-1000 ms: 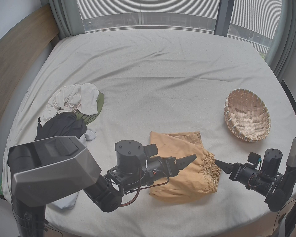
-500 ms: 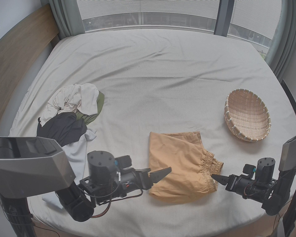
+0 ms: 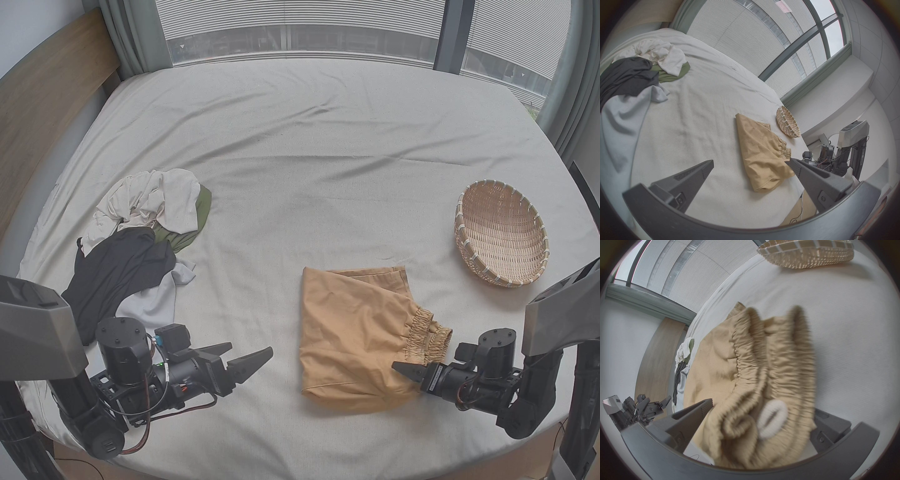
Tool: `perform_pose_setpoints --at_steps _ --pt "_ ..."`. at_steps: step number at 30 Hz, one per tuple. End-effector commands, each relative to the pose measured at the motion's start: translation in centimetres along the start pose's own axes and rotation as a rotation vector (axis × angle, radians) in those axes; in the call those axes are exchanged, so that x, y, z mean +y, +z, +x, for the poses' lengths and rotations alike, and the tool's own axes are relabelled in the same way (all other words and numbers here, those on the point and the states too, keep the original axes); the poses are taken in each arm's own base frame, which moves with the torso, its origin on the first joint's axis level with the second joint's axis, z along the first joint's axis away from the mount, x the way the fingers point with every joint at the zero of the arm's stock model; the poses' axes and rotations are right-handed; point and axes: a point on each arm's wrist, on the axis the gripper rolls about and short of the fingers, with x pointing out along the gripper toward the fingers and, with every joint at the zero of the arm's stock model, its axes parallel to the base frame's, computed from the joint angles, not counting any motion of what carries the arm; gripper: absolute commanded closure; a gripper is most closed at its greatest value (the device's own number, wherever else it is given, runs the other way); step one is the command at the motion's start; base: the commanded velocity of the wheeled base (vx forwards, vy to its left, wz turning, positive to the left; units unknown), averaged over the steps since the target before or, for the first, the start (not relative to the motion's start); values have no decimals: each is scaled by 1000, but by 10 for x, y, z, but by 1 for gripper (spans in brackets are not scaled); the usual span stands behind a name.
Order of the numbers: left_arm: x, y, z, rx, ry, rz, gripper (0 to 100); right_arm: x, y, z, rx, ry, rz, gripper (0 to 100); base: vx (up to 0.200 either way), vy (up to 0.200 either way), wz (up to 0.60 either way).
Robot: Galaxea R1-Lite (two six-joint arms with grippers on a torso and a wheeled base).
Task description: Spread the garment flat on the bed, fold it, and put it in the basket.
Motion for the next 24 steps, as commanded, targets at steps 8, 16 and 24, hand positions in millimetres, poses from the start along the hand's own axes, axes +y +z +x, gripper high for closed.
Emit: perform_pose_setpoints --at_steps 8,16,24 --pt "-3 -5 -9 3 38 -25 0 9 0 28 -54 19 -17 0 0 0 0" --pt "-4 -7 -7 12 36 -29 0 20 11 15 -104 46 -52 100 0 0 0" --pt "-3 -10 -7 24 40 -33 0 65 34 -26 -208 230 -153 100 0 0 0"
